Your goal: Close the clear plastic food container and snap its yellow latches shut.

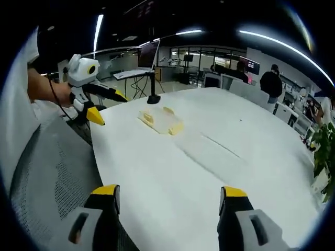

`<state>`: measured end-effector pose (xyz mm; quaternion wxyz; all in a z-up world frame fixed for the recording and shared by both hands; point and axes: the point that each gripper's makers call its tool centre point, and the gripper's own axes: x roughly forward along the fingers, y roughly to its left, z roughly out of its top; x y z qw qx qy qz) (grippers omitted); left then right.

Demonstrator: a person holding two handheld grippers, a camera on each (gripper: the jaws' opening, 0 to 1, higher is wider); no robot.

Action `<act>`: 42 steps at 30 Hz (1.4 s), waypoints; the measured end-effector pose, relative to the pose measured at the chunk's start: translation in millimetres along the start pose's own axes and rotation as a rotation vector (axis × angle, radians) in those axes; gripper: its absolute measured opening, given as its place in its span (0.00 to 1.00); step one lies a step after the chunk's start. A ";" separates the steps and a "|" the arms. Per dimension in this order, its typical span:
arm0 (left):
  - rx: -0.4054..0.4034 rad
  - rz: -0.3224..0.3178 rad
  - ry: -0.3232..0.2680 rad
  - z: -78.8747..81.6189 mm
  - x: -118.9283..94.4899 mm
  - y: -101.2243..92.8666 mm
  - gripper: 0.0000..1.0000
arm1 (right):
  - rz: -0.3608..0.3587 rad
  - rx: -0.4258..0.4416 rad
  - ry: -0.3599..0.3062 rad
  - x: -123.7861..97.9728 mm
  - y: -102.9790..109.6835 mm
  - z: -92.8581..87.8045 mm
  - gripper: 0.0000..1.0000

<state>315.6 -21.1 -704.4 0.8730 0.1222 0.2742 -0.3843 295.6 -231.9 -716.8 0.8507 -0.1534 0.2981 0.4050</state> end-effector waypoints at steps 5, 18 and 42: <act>0.048 -0.042 0.029 -7.4 0.9 3.3 0.76 | 0.025 -0.058 0.030 6.4 -2.2 2.0 0.72; 0.077 -0.042 0.068 -21.3 -1.9 25.2 0.72 | 0.093 -0.124 0.072 31.0 -3.2 14.6 0.68; 0.067 -0.001 0.111 -46.2 -5.6 68.8 0.69 | 0.174 -0.287 0.103 70.8 -6.4 56.1 0.63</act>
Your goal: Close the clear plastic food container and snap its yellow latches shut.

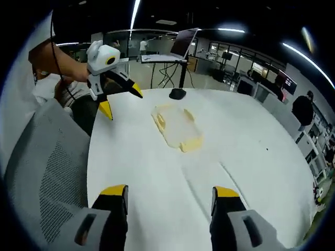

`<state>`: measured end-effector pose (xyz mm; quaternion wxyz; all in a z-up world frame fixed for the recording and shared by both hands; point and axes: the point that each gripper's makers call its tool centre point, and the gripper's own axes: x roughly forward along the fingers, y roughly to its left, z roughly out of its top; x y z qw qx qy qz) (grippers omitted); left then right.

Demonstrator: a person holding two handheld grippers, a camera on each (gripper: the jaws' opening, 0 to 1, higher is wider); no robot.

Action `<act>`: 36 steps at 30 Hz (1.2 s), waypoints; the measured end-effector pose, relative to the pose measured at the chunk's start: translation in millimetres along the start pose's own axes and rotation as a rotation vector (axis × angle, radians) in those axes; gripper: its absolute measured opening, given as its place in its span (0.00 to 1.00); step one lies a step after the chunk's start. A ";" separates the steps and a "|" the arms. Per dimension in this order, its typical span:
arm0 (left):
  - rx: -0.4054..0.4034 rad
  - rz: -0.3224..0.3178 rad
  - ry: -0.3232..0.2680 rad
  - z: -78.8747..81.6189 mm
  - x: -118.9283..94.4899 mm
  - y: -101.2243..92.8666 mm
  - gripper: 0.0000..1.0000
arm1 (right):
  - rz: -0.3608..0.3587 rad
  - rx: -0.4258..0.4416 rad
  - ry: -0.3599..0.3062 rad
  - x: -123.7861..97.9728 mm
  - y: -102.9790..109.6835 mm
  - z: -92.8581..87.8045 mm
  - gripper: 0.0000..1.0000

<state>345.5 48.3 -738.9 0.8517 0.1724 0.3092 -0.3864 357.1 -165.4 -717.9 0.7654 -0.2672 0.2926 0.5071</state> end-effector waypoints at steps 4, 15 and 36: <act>0.015 0.002 0.008 -1.3 0.6 9.3 0.68 | 0.011 -0.060 0.010 5.7 -4.2 6.6 0.62; 0.054 -0.027 0.028 -4.8 4.3 30.8 0.67 | 0.047 -0.116 0.022 26.3 -17.8 28.9 0.62; 0.205 -0.149 0.138 -20.6 12.9 64.0 0.65 | 0.139 -0.235 0.068 73.8 -21.6 58.3 0.60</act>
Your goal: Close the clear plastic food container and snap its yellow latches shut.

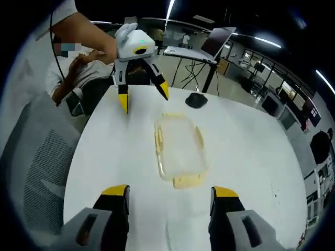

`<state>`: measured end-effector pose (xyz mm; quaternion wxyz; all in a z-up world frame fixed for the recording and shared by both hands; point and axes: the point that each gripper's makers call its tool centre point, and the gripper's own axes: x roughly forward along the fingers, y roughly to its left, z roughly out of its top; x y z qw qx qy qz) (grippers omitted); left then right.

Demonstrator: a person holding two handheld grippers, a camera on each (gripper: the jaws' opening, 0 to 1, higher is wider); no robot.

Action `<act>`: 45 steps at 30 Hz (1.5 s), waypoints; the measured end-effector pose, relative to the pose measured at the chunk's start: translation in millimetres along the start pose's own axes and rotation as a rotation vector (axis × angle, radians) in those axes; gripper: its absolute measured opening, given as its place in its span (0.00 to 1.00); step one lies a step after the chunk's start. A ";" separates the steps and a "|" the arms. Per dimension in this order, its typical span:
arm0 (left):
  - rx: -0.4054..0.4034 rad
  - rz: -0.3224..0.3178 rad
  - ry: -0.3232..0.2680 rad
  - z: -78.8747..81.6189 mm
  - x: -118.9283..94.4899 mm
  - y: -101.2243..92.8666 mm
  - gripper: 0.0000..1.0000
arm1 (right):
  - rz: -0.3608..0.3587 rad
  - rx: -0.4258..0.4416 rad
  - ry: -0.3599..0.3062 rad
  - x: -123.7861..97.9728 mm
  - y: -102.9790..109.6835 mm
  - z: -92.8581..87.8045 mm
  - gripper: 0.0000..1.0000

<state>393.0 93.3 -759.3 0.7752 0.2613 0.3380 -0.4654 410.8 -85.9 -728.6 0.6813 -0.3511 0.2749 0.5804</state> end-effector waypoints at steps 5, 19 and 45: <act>0.024 0.001 0.024 -3.0 1.6 6.5 0.65 | 0.009 -0.013 0.012 3.4 -3.1 -1.0 0.60; 0.103 0.059 0.030 2.0 6.5 52.8 0.62 | 0.023 -0.067 0.041 22.0 -18.3 1.9 0.61; 0.219 -0.046 0.089 -3.6 22.3 65.8 0.54 | 0.122 -0.057 0.084 58.8 -27.0 1.3 0.56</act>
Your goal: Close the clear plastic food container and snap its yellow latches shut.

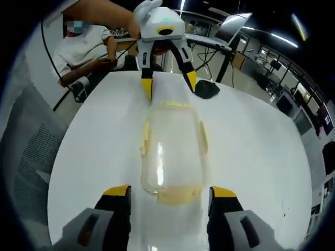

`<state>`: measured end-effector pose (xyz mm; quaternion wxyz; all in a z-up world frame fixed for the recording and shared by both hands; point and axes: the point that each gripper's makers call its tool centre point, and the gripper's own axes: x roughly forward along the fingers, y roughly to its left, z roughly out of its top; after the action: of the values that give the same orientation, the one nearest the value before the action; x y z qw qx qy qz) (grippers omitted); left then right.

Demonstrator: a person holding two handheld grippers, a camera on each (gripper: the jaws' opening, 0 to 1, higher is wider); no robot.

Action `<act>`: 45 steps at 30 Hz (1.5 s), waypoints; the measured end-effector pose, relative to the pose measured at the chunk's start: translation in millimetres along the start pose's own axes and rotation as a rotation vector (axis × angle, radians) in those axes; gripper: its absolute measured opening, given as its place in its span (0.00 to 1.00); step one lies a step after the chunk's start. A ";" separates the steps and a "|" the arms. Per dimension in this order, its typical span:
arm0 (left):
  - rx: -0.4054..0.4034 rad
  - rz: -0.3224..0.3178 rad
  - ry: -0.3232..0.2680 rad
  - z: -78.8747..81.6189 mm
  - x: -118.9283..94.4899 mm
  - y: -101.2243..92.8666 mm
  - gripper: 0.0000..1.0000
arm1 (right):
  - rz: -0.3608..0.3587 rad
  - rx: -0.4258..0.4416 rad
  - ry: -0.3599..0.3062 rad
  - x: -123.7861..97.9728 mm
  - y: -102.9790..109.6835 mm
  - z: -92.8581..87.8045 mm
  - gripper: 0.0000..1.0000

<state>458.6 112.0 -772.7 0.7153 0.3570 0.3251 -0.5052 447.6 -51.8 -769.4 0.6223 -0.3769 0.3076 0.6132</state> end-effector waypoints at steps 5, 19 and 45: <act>0.008 -0.030 0.001 3.2 3.9 -3.5 0.55 | 0.009 -0.003 0.044 5.3 -3.9 -10.0 0.58; 0.037 -0.107 0.023 2.0 14.8 -9.5 0.55 | 0.049 0.007 0.101 9.9 -10.7 -20.9 0.58; 0.078 -0.174 0.060 -5.7 26.5 -4.4 0.48 | 0.120 -0.003 0.175 30.2 -13.0 -26.6 0.54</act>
<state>461.2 102.8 -798.4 0.6442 0.3699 0.3561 -0.5669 464.5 -57.8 -807.8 0.5547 -0.4108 0.3818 0.6147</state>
